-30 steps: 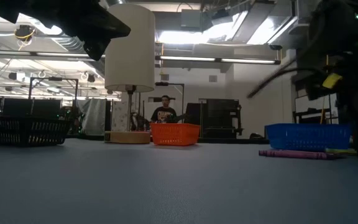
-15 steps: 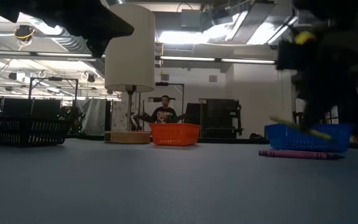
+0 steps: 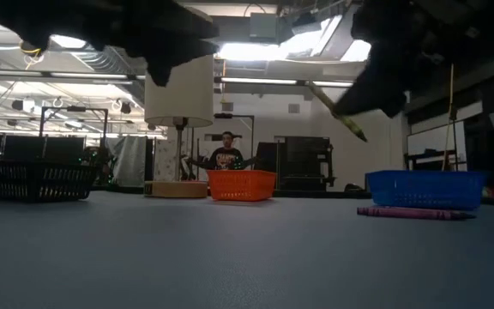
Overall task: Sort crayons
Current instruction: Put the green crayon into the black basket
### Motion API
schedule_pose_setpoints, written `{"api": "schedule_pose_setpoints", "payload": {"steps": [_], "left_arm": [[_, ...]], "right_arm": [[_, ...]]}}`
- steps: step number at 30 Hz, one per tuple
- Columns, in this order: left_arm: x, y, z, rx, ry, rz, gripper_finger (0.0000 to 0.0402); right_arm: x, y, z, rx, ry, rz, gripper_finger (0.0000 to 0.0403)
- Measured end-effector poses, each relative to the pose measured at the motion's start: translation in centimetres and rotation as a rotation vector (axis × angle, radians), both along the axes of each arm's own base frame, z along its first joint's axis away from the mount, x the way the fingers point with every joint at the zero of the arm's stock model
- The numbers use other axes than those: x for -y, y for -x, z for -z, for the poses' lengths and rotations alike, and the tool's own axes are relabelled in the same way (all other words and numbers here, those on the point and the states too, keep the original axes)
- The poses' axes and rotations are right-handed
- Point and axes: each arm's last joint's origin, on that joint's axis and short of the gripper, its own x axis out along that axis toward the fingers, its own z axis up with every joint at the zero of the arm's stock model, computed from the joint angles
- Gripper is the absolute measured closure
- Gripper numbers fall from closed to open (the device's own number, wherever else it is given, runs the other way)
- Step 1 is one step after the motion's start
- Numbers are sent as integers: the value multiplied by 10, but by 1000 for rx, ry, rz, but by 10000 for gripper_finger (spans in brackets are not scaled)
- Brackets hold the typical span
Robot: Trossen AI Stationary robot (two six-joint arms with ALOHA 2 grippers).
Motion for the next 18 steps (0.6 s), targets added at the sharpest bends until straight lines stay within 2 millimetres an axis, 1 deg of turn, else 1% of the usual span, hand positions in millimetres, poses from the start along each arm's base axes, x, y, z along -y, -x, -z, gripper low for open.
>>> {"api": "schedule_pose_setpoints", "payload": {"steps": [5,11,14,18], "left_arm": [[-5,-17,9,113,28,-33,248],[-9,-31,19,175,40,-57,241],[-8,-42,16,188,43,-57,245],[-7,-56,6,222,48,-24,251]], "right_arm": [[0,-5,-8,104,71,6,382],[-1,-11,-19,223,141,-1,382],[-1,-13,-25,280,166,-12,382],[2,-16,-31,333,190,-3,382]]}}
